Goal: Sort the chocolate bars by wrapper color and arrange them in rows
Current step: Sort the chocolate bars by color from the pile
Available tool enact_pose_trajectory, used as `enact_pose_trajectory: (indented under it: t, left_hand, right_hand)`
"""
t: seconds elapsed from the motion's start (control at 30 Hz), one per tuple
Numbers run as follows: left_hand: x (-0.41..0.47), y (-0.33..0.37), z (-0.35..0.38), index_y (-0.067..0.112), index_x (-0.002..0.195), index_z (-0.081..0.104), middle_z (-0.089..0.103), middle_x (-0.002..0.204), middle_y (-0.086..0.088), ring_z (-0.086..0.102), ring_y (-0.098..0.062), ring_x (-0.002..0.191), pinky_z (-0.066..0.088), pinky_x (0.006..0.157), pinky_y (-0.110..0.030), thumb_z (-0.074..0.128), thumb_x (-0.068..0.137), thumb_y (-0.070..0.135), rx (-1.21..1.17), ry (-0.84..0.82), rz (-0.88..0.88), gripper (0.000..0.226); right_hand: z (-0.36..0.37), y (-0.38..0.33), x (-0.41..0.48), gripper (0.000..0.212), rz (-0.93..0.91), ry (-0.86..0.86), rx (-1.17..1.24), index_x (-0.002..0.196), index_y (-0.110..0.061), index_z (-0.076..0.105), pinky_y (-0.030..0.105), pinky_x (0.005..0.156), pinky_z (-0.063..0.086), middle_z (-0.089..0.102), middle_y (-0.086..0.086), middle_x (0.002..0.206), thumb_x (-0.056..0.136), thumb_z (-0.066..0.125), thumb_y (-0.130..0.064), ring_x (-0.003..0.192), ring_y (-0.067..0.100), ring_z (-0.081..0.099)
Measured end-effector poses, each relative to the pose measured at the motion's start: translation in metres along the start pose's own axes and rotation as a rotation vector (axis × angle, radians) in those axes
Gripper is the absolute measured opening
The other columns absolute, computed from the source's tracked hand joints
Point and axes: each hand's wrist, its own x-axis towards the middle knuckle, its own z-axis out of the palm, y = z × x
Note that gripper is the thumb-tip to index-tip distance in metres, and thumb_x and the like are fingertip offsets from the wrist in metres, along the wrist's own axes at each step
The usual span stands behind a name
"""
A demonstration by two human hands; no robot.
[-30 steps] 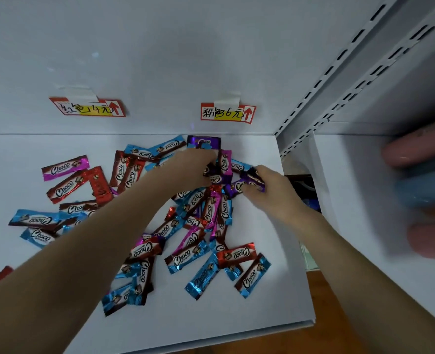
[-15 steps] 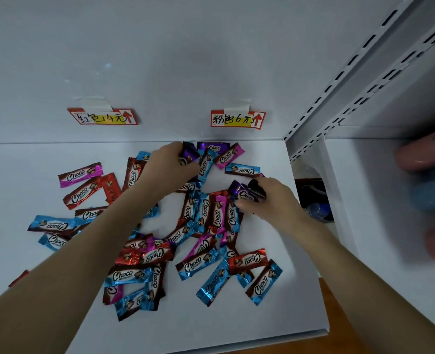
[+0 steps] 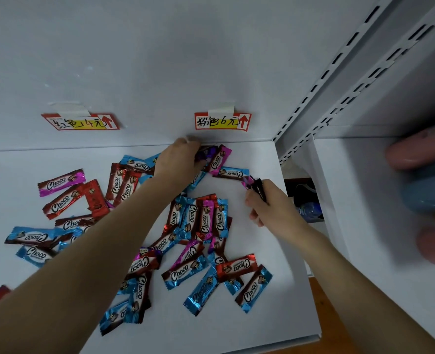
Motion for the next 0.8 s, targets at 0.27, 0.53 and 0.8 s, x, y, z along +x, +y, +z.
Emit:
enact_pose_trajectory:
  t: [0.27, 0.53, 0.8]
  left_hand:
    - [-0.002, 0.002, -0.008, 0.007, 0.117, 0.056, 0.051, 0.119, -0.012, 0.055, -0.027, 0.102, 0.043, 0.076, -0.032, 0.057, 0.092, 0.028, 0.021, -0.027, 0.026, 0.033]
    - [0.007, 0.004, -0.011, 0.006, 0.112, 0.058, 0.049, 0.094, -0.008, 0.051, -0.022, 0.086, 0.041, 0.069, -0.032, 0.061, 0.089, 0.034, 0.094, -0.142, -0.042, 0.036]
    - [-0.023, 0.003, -0.01, 0.011, 0.091, 0.056, 0.054, 0.072, -0.001, 0.054, -0.021, 0.069, 0.045, 0.061, -0.03, 0.053, 0.093, 0.029, -0.3, 0.192, -0.076, 0.018]
  right_hand:
    - [0.002, -0.001, 0.0, 0.014, 0.021, 0.011, -0.06, 0.091, -0.009, 0.045, 0.008, 0.042, 0.036, 0.051, 0.0, 0.07, 0.097, 0.04, -0.02, 0.046, -0.003, 0.051]
    - [0.002, -0.002, -0.005, 0.019, 0.041, 0.053, -0.012, 0.076, -0.014, 0.041, 0.023, 0.052, 0.034, 0.044, 0.0, 0.065, 0.095, 0.042, -0.017, 0.057, 0.011, 0.042]
    - [0.002, 0.001, -0.011, 0.012, -0.034, 0.072, -0.13, 0.082, -0.015, 0.047, 0.014, 0.05, 0.032, 0.045, -0.006, 0.065, 0.094, 0.048, -0.02, 0.058, 0.004, 0.041]
